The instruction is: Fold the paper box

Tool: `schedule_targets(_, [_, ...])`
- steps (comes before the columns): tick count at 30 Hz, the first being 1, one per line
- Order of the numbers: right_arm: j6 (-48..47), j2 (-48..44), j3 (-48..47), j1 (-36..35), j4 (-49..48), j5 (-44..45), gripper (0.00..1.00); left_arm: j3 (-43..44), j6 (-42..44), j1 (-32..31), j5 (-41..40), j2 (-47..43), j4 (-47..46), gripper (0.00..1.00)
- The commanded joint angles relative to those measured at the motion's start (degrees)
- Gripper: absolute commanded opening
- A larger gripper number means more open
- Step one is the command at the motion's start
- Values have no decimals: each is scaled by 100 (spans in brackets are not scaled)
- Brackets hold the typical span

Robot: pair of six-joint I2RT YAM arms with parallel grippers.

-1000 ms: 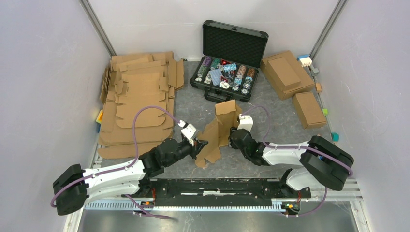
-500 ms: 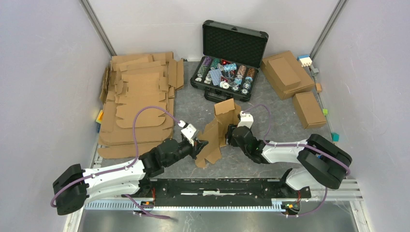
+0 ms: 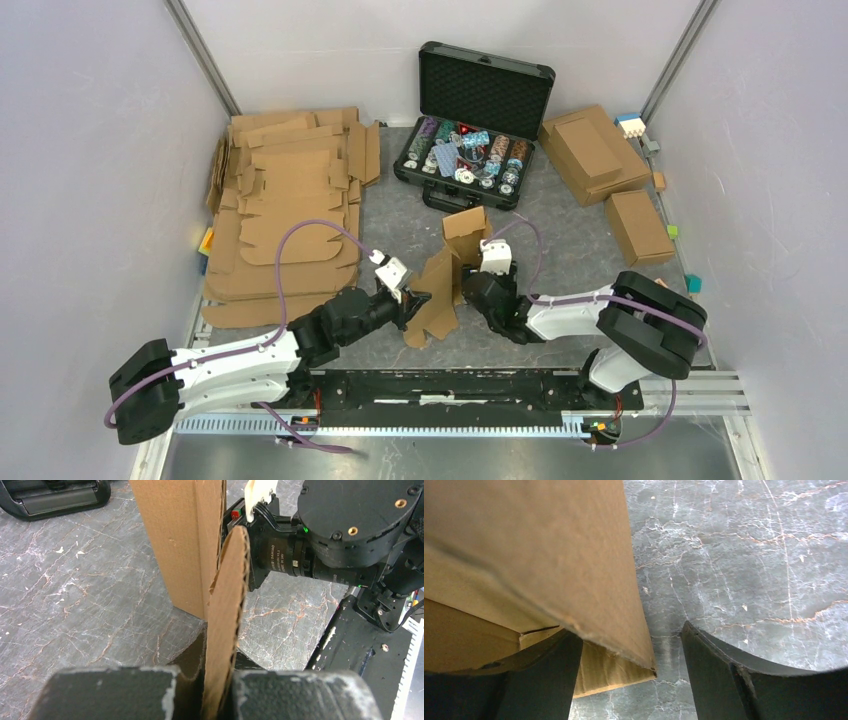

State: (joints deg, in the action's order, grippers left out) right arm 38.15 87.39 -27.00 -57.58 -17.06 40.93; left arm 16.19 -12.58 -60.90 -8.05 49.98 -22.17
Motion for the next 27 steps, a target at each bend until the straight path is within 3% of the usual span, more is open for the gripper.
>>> schedule_targets(1, [-168, 222, 114, -194, 1578, 666, 79, 66, 1, -61, -23, -8, 230, 6])
schedule_targets(4, [-129, 374, -157, -194, 2102, 927, 85, 73, 1, -57, -21, 10, 227, 7])
schedule_targets(12, [-549, -49, -204, -185, 1531, 542, 85, 77, -1, -54, -38, 36, 230, 7])
schedule_targets(27, [-1536, -2248, 538, 216, 445, -291, 87, 78, 14, -59, -30, -12, 222, 7])
